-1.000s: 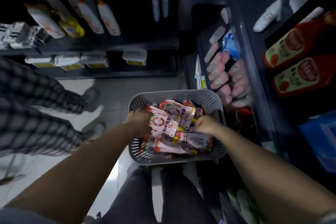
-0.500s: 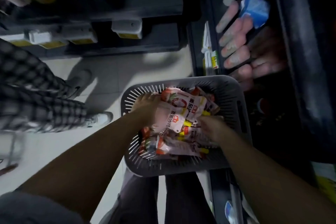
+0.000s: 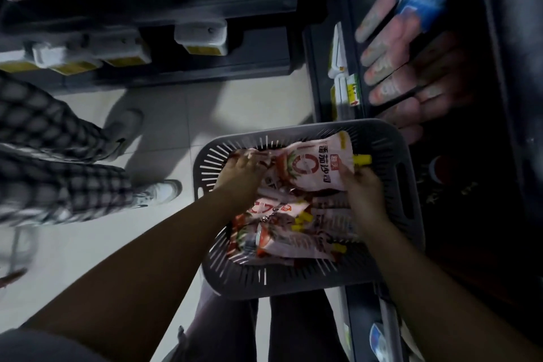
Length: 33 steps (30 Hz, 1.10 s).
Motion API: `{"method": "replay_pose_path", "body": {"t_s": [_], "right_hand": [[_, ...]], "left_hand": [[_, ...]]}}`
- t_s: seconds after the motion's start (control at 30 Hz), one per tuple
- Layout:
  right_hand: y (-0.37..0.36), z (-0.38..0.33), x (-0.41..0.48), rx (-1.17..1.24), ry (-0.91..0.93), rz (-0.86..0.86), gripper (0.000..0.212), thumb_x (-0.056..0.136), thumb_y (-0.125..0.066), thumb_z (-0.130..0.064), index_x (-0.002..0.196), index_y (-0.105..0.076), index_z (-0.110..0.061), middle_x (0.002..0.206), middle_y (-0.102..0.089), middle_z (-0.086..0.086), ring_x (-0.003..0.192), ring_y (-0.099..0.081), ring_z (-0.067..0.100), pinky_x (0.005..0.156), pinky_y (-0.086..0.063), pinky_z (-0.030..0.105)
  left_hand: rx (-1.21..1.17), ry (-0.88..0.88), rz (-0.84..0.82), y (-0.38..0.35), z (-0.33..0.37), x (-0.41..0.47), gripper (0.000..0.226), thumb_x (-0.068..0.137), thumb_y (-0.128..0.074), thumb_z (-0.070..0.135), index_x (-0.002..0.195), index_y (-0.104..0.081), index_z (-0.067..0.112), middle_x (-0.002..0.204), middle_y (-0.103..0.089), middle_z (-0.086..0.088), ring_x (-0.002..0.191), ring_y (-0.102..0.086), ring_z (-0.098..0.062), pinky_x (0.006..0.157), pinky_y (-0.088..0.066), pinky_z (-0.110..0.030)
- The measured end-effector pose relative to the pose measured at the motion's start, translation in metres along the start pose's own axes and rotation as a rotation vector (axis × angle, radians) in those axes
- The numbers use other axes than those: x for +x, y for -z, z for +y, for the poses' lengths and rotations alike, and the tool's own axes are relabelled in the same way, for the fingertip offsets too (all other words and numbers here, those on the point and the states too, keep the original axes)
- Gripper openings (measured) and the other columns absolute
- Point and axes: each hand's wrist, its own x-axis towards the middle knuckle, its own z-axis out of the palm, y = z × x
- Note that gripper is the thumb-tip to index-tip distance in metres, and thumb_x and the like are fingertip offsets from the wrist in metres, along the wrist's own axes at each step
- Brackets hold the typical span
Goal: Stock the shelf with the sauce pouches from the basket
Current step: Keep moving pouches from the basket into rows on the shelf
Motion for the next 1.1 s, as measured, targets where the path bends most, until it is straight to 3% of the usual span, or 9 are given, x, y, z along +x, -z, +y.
{"method": "replay_pose_path", "body": {"t_s": [0.13, 0.23, 0.33, 0.47, 0.63, 0.83, 0.93, 1.03, 1.1], "right_hand": [[0.030, -0.013, -0.015, -0.013, 0.211, 0.071, 0.018, 0.091, -0.057, -0.019, 0.073, -0.057, -0.020, 0.078, -0.063, 0.002, 0.073, -0.060, 0.016, 0.071, -0.048, 0.031], [0.039, -0.014, -0.014, 0.109, 0.215, 0.240, 0.019, 0.088, -0.063, -0.020, 0.070, -0.056, -0.021, 0.072, -0.061, -0.003, 0.057, -0.058, -0.003, 0.058, -0.049, 0.019], [0.033, 0.006, -0.001, 0.214, 0.040, 0.270, 0.013, 0.083, -0.068, -0.026, 0.085, -0.066, -0.014, 0.080, -0.067, 0.002, 0.072, -0.065, 0.014, 0.075, -0.057, 0.035], [0.017, 0.041, 0.009, 0.140, -0.189, 0.088, 0.042, 0.078, -0.073, -0.021, 0.117, -0.061, -0.010, 0.109, -0.068, 0.011, 0.095, -0.065, 0.028, 0.086, -0.053, 0.044], [0.019, 0.047, 0.015, 0.027, -0.221, 0.006, 0.050, 0.073, -0.077, -0.011, 0.120, -0.059, -0.006, 0.114, -0.066, 0.013, 0.101, -0.064, 0.031, 0.088, -0.052, 0.046], [0.045, 0.022, -0.002, 0.116, -0.171, -0.239, 0.032, 0.081, -0.068, -0.010, 0.112, -0.062, -0.006, 0.103, -0.071, 0.015, 0.090, -0.069, 0.029, 0.077, -0.057, 0.039], [0.055, 0.003, -0.013, 0.241, -0.168, -0.365, 0.041, 0.066, -0.077, -0.020, 0.104, -0.065, -0.012, 0.094, -0.074, 0.009, 0.081, -0.072, 0.022, 0.069, -0.060, 0.035], [0.061, -0.020, -0.023, 0.368, -0.202, -0.504, 0.037, 0.065, -0.071, -0.021, 0.101, -0.066, -0.015, 0.093, -0.075, 0.005, 0.082, -0.072, 0.019, 0.067, -0.059, 0.036], [0.062, -0.039, -0.032, 0.467, -0.211, -0.578, 0.036, 0.064, -0.075, -0.021, 0.098, -0.070, -0.012, 0.092, -0.075, 0.007, 0.079, -0.072, 0.020, 0.063, -0.059, 0.036]], "left_hand": [[-0.149, -0.017, -0.066, -0.008, 0.001, -0.015, 0.047, 0.091, -0.052, 0.021, 0.135, -0.037, 0.015, 0.121, -0.062, -0.008, 0.111, -0.059, -0.029, 0.084, -0.047, -0.034], [-0.215, 0.009, -0.071, -0.011, 0.000, -0.028, 0.048, 0.089, -0.055, 0.028, 0.132, -0.038, 0.017, 0.123, -0.061, -0.005, 0.112, -0.059, -0.027, 0.083, -0.047, -0.033], [-0.312, 0.101, -0.083, -0.010, -0.004, -0.039, 0.052, 0.087, -0.057, 0.035, 0.133, -0.039, 0.017, 0.126, -0.059, -0.008, 0.116, -0.056, -0.029, 0.089, -0.046, -0.033], [-0.957, 0.252, -0.131, -0.012, -0.014, -0.047, 0.039, 0.081, -0.067, 0.022, 0.118, -0.059, 0.011, 0.114, -0.066, -0.011, 0.101, -0.064, -0.028, 0.090, -0.052, -0.039], [-1.696, 0.289, -0.254, -0.008, -0.013, -0.059, 0.032, 0.078, -0.071, 0.011, 0.109, -0.063, 0.003, 0.096, -0.075, -0.009, 0.084, -0.072, -0.022, 0.077, -0.057, -0.030], [-1.947, 0.134, -0.344, 0.000, 0.001, -0.072, 0.044, 0.078, -0.064, 0.013, 0.120, -0.056, 0.004, 0.112, -0.069, -0.015, 0.102, -0.067, -0.030, 0.095, -0.051, -0.042], [-2.009, 0.051, -0.342, 0.009, 0.006, -0.082, 0.039, 0.081, -0.064, 0.006, 0.120, -0.057, 0.003, 0.117, -0.066, -0.019, 0.105, -0.065, -0.032, 0.097, -0.049, -0.043], [-2.041, -0.002, -0.278, 0.027, 0.012, -0.090, 0.040, 0.070, -0.065, 0.002, 0.110, -0.062, 0.000, 0.107, -0.071, -0.018, 0.094, -0.069, -0.028, 0.090, -0.054, -0.038], [-2.060, -0.031, -0.193, 0.046, 0.017, -0.098, 0.031, 0.064, -0.059, -0.002, 0.095, -0.063, 0.000, 0.084, -0.075, -0.011, 0.075, -0.072, -0.020, 0.071, -0.058, -0.027]]}}
